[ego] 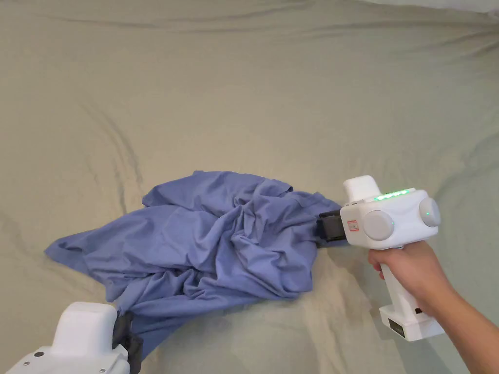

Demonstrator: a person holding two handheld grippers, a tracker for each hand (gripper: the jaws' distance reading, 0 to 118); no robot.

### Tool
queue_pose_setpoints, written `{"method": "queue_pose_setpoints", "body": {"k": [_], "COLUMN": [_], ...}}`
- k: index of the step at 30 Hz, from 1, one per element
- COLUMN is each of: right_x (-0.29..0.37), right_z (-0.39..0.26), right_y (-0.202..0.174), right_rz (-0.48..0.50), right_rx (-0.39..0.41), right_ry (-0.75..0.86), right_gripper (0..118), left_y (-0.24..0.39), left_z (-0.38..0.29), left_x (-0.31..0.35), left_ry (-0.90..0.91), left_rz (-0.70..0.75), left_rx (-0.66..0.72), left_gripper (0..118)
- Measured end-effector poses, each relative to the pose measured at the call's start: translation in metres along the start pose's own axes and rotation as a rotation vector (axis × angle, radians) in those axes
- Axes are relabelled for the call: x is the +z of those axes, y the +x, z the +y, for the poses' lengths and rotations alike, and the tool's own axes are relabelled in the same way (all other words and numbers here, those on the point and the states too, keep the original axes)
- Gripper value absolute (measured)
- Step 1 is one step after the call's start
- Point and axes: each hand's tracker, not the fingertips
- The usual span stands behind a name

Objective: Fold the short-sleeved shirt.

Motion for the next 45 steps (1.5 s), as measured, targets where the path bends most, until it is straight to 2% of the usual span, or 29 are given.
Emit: {"method": "queue_pose_setpoints", "body": {"k": [1, 2, 3, 4, 5, 6, 7, 8, 10, 16, 24, 28, 34, 36, 42, 45], "right_x": [-0.003, -0.003, 0.0, 0.004, 0.009, 0.018, 0.019, 0.023, 0.043, 0.143, 0.293, 0.355, 0.439, 0.473, 0.527, 0.538], "right_z": [0.0, 0.0, 0.001, 0.002, 0.003, -0.002, -0.001, -0.002, -0.006, 0.001, -0.013, -0.021, -0.022, -0.02, -0.005, 0.008], "right_y": [-0.002, -0.002, -0.004, -0.003, -0.004, -0.021, -0.028, -0.03, -0.028, 0.018, 0.071, 0.081, 0.068, 0.052, 0.045, 0.055], "right_rz": [0.012, 0.043, 0.099, 0.176, 0.21, 0.156, 0.075, 0.081, 0.076, 0.029, -0.017, -0.007, -0.126, -0.167, -0.292, -0.309], "right_rx": [0.028, 0.037, -0.004, -0.034, -0.03, 0.016, 0.099, 0.131, 0.106, -0.007, -0.239, -0.33, -0.319, -0.314, -0.289, -0.29], "right_ry": [-0.007, -0.001, 0.021, 0.028, 0.042, 0.052, 0.032, 0.035, 0.07, 0.263, 0.554, 0.702, 0.908, 0.967, 1.057, 1.062], "right_gripper": [90, 72, 28, 13, 13, 13, 13, 13, 13, 13, 13, 13, 13, 13, 13, 13], "left_y": [-0.001, -0.001, -0.001, 0.0, 0.0, 0.0, -0.001, -0.003, -0.007, -0.033, -0.076, -0.085, -0.08, -0.079, -0.075, -0.073], "left_z": [-0.001, -0.002, -0.004, -0.004, -0.004, -0.003, -0.001, 0.002, 0.01, 0.049, 0.116, 0.15, 0.194, 0.208, 0.248, 0.27], "left_x": [-0.002, -0.004, -0.006, -0.007, -0.009, -0.009, -0.008, -0.006, 0.001, 0.046, 0.125, 0.162, 0.206, 0.22, 0.246, 0.249], "left_ry": [-0.004, -0.013, -0.013, -0.011, -0.012, -0.008, -0.001, 0.01, 0.042, 0.229, 0.505, 0.621, 0.751, 0.778, 0.837, 0.835], "left_rz": [0.001, 0.004, 0.004, 0.007, 0.009, 0.01, 0.012, 0.01, 0.005, 0.057, 0.128, 0.127, 0.103, 0.092, 0.055, 0.028], "left_rx": [0.001, 0.0, 0.001, 0.001, -0.002, -0.004, -0.001, 0.006, 0.023, 0.056, 0.103, 0.11, 0.107, 0.108, 0.079, 0.067], "left_gripper": [4, 4, 4, 4, 4, 4, 4, 4, 4, 4, 4, 4, 4, 4, 4, 4]}}
